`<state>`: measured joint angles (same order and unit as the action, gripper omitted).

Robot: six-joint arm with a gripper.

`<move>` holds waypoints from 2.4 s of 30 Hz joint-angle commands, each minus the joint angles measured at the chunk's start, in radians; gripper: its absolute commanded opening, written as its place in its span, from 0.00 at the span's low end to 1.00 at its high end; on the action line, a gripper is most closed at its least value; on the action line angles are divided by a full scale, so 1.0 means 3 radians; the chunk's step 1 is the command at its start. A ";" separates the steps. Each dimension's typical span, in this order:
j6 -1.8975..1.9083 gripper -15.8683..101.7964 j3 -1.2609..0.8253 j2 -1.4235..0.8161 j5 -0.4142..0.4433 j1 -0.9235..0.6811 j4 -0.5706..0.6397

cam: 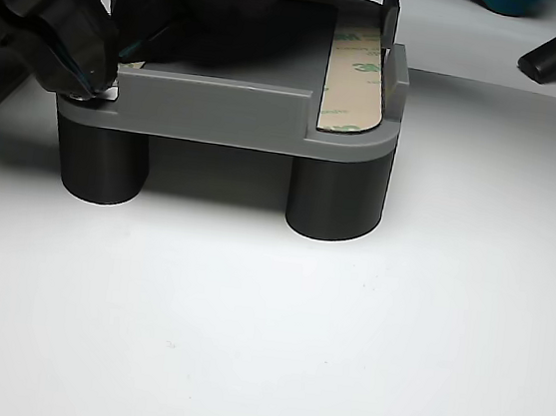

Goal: Peel off protective film from adhesive tape.

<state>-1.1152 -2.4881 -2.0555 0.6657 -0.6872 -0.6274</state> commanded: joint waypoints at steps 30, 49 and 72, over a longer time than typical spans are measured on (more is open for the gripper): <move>0.0036 0.03 -0.0015 -0.0199 -0.0015 0.0077 -0.0046; 0.0061 0.03 0.0072 -0.0261 0.0005 0.0056 -0.0261; 0.0542 0.20 -0.0112 -0.1524 0.0189 0.0235 -0.1115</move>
<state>-0.9649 -2.5249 -2.3945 0.7271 -0.6397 -0.9603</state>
